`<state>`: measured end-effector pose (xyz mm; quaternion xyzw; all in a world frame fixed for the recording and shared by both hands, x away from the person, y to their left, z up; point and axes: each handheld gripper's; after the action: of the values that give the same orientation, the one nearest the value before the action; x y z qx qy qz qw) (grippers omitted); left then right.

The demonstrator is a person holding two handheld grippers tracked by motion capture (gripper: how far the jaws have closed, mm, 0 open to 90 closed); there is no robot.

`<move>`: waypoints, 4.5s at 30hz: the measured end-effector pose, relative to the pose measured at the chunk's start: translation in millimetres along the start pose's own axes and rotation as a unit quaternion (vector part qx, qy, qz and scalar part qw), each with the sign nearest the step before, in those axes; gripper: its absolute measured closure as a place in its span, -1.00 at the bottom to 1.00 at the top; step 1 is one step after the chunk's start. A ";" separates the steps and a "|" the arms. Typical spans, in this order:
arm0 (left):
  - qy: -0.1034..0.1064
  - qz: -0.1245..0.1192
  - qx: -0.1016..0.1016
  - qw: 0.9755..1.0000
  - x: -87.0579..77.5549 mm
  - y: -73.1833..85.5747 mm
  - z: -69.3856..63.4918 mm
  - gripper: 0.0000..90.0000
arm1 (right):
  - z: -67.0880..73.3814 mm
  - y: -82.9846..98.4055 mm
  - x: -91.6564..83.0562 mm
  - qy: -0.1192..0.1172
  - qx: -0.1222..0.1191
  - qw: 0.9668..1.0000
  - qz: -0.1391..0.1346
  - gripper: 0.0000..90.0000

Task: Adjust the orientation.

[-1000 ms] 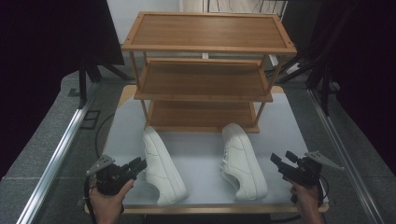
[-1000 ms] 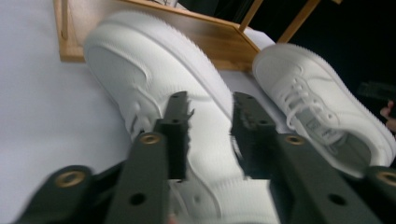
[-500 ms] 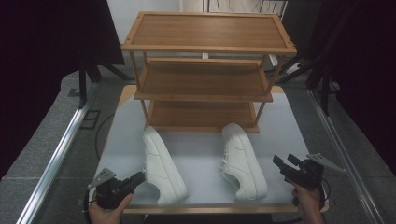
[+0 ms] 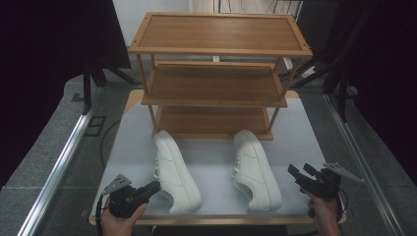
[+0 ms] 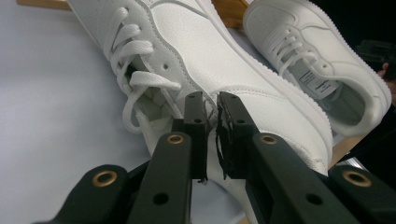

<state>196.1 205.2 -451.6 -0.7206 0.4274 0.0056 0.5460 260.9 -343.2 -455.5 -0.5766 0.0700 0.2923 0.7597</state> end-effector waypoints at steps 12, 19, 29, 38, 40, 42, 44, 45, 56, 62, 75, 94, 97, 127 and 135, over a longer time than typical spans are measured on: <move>0.029 -0.019 0.030 0.999 20.0 -28.1 -17.6 0.82 | -4.3 -0.1 -1.8 0.013 0.013 1.000 -0.002 -0.37; 0.042 0.016 0.045 0.998 65.7 -52.5 -32.7 0.77 | -7.7 0.3 -3.5 0.018 0.019 1.000 -0.002 -0.37; 0.063 0.009 0.052 0.997 86.9 -63.8 -60.0 0.78 | -15.8 1.5 -9.9 0.031 0.032 0.999 -0.008 -0.36; 0.067 0.051 0.060 0.995 108.7 -48.2 -68.7 0.80 | -12.6 2.9 -7.9 0.031 0.026 0.999 -0.001 -0.36; 0.070 0.068 0.055 0.994 114.5 -41.3 -67.0 0.80 | -13.2 3.5 -6.9 0.033 0.028 0.999 0.000 -0.36; 0.076 0.080 0.051 0.993 119.5 -34.9 -65.5 0.81 | -13.7 4.2 -6.4 0.034 0.030 0.999 0.004 -0.36; 0.080 0.077 0.047 0.993 119.6 -33.9 -64.0 0.85 | -14.0 4.8 -5.7 0.035 0.031 0.999 0.004 -0.36; 0.080 0.078 0.048 0.993 119.2 -34.2 -63.2 0.86 | -13.8 4.8 -5.8 0.034 0.031 0.999 0.004 -0.36; 0.074 0.090 0.048 0.992 114.0 -35.5 -57.3 0.98 | -11.9 4.6 -4.7 0.032 0.031 0.999 0.006 -0.36; 0.072 0.093 0.042 0.992 106.9 -36.1 -49.6 0.97 | -13.0 4.1 -6.1 0.032 0.034 0.999 0.006 -0.35; 0.046 0.079 0.016 0.996 83.8 -37.9 -19.6 0.93 | -5.6 2.6 -4.2 0.018 0.027 0.999 0.010 -0.35; 0.081 -0.043 0.024 0.996 37.5 -46.6 -14.8 0.41 | 28.3 -4.3 -11.8 -0.001 -0.074 0.997 -0.007 0.26; 0.079 -0.050 0.022 0.995 32.5 -46.8 -12.6 0.32 | 38.0 -8.8 -14.8 -0.022 -0.094 0.995 -0.009 0.37; 0.083 -0.027 -0.017 0.996 42.1 -46.1 -8.9 0.22 | 142.8 30.6 14.0 -0.128 -0.251 0.952 0.121 1.00; 0.084 -0.023 -0.022 0.996 43.5 -45.6 -8.4 0.21 | 131.7 23.6 7.1 -0.128 -0.234 0.958 0.106 1.00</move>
<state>248.2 173.8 -433.2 -0.7401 0.4549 -0.0582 0.4920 224.0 -216.0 -435.6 -0.6857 -0.0370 0.4507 0.5704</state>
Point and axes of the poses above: each handheld gripper's, and its own axes: x roughly forward along the jaws, y roughly out of its underside, z roughly to its left
